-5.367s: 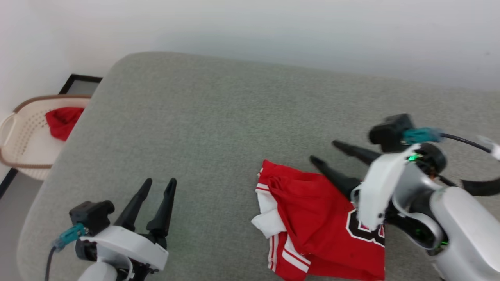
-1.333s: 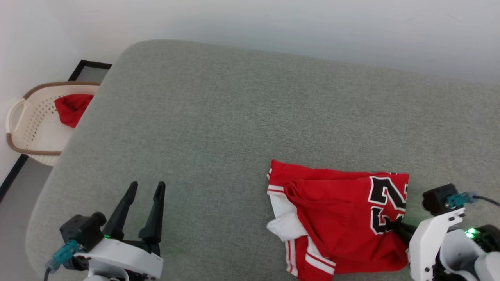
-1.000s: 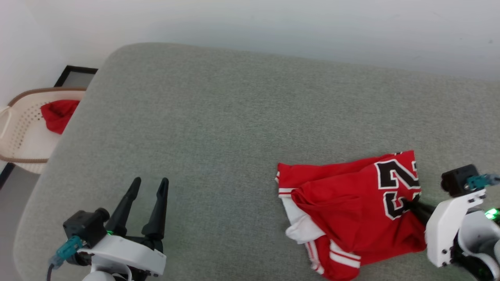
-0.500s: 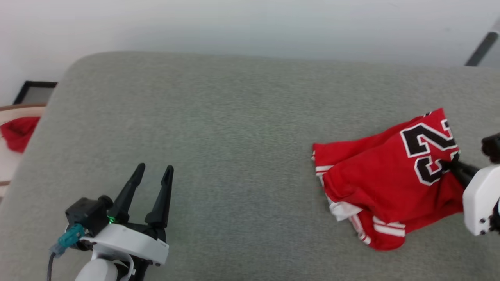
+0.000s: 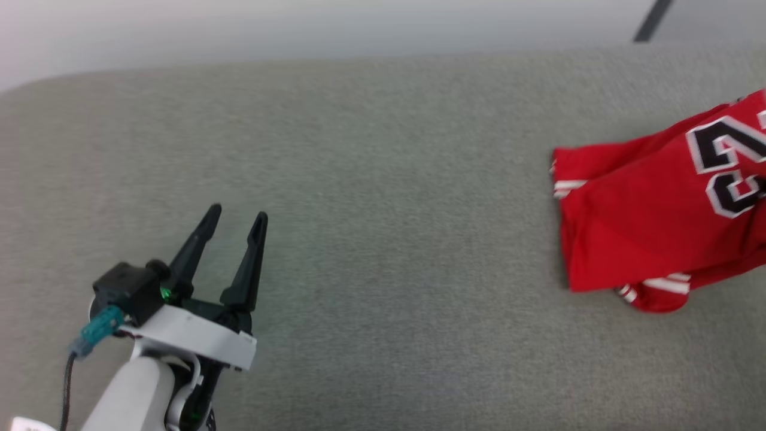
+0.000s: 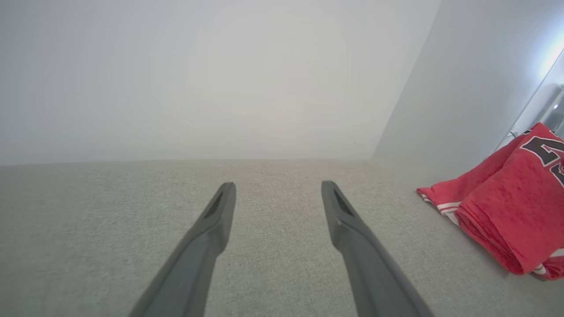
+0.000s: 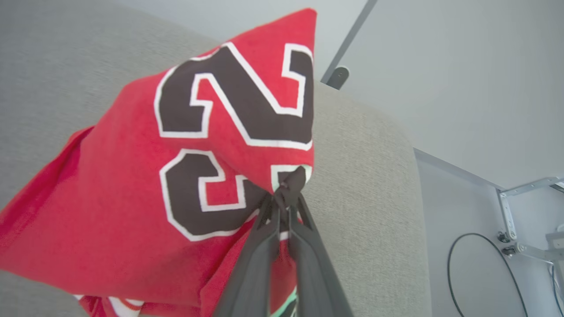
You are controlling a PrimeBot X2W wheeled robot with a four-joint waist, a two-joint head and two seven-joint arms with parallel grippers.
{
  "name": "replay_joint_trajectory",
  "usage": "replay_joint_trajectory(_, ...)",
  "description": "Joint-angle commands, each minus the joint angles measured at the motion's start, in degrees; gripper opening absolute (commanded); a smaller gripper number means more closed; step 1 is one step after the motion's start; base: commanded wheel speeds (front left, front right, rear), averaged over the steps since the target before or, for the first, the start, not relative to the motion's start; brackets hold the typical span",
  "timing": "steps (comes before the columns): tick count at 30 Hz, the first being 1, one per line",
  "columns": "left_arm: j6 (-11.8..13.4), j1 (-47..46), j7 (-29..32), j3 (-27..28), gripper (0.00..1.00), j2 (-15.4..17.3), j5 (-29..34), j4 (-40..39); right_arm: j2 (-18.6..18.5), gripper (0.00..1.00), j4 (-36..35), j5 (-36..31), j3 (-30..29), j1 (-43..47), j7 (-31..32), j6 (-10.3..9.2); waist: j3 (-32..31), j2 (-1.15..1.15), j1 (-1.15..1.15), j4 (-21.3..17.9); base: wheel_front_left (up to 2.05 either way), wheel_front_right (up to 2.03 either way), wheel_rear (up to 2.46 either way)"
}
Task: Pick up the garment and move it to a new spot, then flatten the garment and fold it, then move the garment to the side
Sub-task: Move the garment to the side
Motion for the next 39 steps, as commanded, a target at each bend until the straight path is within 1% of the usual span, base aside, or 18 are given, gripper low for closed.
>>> replay_joint_trajectory(1, -0.13, -0.95, -0.17, -0.28, 1.00, 0.49, 0.41, -0.16, -0.41, 0.00, 0.79, -0.19, -0.26, -1.17, -0.81, -0.09, 3.43, 0.00, 0.00, -3.41, 0.00, 0.00, 0.00)
replay_joint_trajectory(11, -0.13, -5.80, -0.17, -2.56, 1.00, 2.82, 1.01, -0.74, -4.27, 0.00, 9.24, -2.76, 1.69, -8.02, -6.22, -0.09, 8.65, 0.00, 0.00, -7.37, 0.00, 0.00, 0.00)
replay_joint_trajectory(19, -0.13, -8.11, -0.17, -3.54, 1.00, 4.14, 0.96, -1.08, -7.09, 0.00, 15.96, -8.65, 3.70, -13.11, -8.87, -0.09, 11.79, 0.00, 0.00, -8.62, 0.00, 0.00, 0.00)
replay_joint_trajectory(28, -0.12, -9.08, -0.17, -4.01, 1.00, 4.57, 0.59, -1.27, -5.29, 0.00, 23.35, -13.26, 4.08, -17.00, -12.33, -0.09, 12.92, 0.00, 0.00, -8.19, 0.00, 0.00, 0.00)
replay_joint_trajectory(37, -0.07, -9.51, -0.17, -4.19, 1.00, 3.99, 0.77, -0.82, -3.39, 0.00, 29.40, -13.30, 5.20, -19.54, -13.31, -0.09, 12.90, 0.00, 0.00, -7.51, 0.00, 0.00, 0.00)
replay_joint_trajectory(38, -0.07, -9.58, -0.17, -4.28, 1.00, 3.91, 0.81, -0.79, -3.63, 0.00, 30.38, -13.18, 5.37, -19.89, -13.88, -0.09, 12.86, 0.00, 0.00, -7.36, 0.00, 0.00, 0.00)
replay_joint_trajectory(39, -0.07, -9.63, -0.17, -4.40, 1.00, 3.78, 0.85, -0.74, -3.87, 0.08, 31.49, -13.07, 5.63, -20.22, -14.27, -0.09, 12.73, 0.00, 0.00, -7.13, 0.00, 0.00, 0.00)
